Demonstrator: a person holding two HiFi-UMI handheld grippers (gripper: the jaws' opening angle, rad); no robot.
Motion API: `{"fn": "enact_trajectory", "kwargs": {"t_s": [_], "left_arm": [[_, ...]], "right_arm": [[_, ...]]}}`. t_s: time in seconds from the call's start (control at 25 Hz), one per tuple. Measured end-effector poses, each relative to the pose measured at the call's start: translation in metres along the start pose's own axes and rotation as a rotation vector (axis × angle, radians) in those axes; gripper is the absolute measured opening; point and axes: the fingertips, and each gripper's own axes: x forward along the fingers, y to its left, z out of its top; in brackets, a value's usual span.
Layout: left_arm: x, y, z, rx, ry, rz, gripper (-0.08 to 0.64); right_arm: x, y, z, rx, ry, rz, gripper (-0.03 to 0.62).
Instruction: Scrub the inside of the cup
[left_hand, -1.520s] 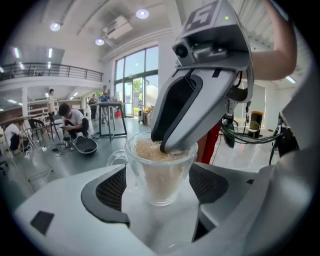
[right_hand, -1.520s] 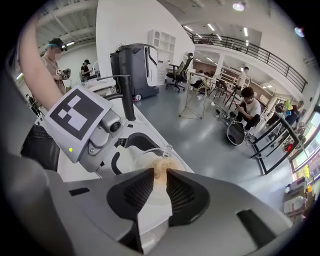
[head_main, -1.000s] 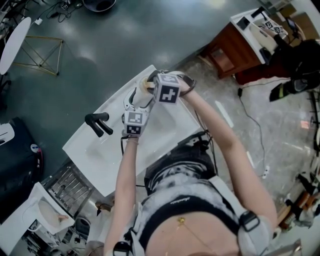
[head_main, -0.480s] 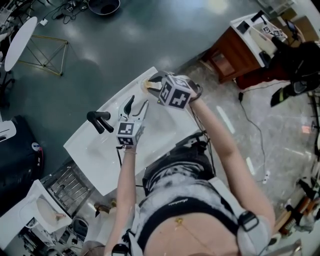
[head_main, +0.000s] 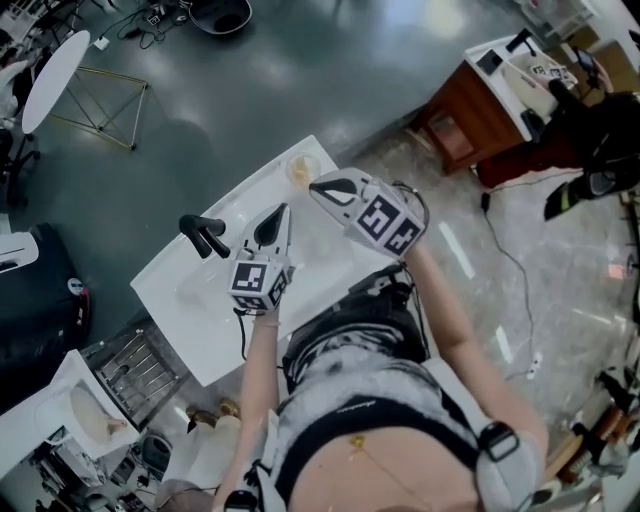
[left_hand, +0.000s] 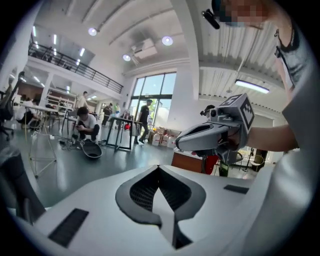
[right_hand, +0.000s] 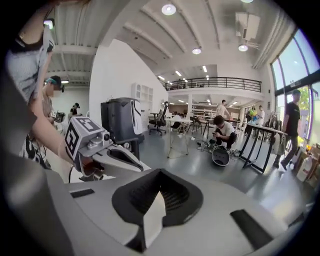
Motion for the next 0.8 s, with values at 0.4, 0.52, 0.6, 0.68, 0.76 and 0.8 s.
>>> {"fn": "enact_trajectory", "kwargs": {"t_s": [0.4,0.52,0.6,0.68,0.76,0.8], "left_arm": [[-0.027,-0.028,0.030,0.058,-0.052,0.071,0.002],[-0.035,-0.030,0.032,0.065,-0.070,0.087,0.000],[-0.041,-0.032,0.040,0.040,-0.088,0.106,0.000],[-0.049,-0.033,0.048,0.024,-0.111,0.137,0.000],[-0.055,-0.038,0.053,0.017,-0.121,0.153,0.000],[-0.057,-0.040,0.055,0.014,-0.128,0.157,0.000]], "right_arm": [[-0.018,0.027,0.000,0.189,-0.155,-0.010,0.006],[-0.021,0.032,0.005,0.216,-0.191,-0.002,0.006],[-0.021,0.032,0.006,0.215,-0.213,-0.003,0.006],[-0.023,0.034,0.009,0.207,-0.238,0.004,0.006],[-0.028,0.038,0.017,0.190,-0.263,0.017,0.006],[-0.031,0.039,0.022,0.181,-0.275,0.023,0.006]]}}
